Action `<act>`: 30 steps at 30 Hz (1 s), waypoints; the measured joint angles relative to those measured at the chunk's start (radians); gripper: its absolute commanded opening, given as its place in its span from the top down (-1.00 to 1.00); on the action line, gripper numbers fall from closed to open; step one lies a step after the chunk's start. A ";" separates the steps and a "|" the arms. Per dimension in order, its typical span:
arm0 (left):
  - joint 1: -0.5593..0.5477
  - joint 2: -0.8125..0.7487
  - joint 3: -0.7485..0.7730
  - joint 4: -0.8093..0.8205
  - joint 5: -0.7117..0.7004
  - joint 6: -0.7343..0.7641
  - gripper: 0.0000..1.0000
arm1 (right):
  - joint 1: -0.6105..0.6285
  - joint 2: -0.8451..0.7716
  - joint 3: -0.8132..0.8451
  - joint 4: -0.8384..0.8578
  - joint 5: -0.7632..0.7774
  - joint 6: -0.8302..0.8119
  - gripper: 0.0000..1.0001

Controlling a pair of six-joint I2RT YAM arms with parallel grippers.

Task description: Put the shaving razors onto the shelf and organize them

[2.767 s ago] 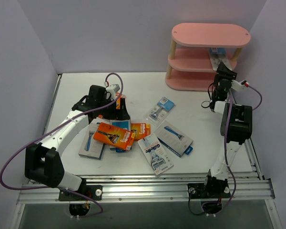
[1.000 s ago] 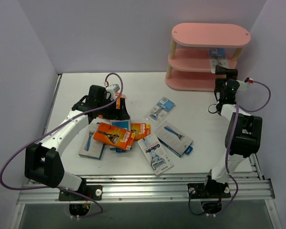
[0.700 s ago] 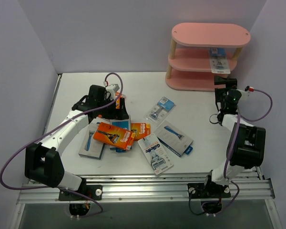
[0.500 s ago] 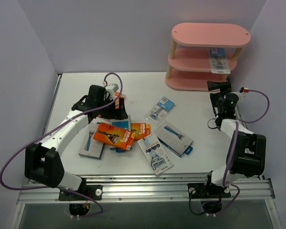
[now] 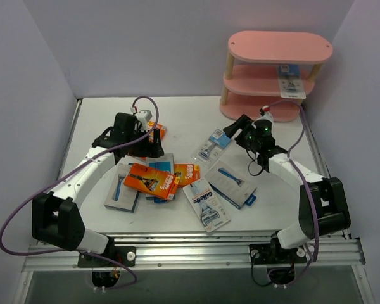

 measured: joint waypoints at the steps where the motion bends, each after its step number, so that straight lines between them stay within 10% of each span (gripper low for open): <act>1: 0.002 -0.001 0.000 0.000 -0.003 0.000 -0.88 | 0.031 0.005 0.024 -0.032 0.015 -0.015 -0.36; 16: 0.022 -0.048 0.000 -0.005 -0.056 -0.002 -0.88 | 0.327 0.303 0.443 -0.452 0.299 -0.115 -0.13; 30: 0.021 -0.101 0.000 0.000 -0.045 -0.013 -0.88 | 0.341 0.513 0.555 -0.590 0.407 -0.093 -0.04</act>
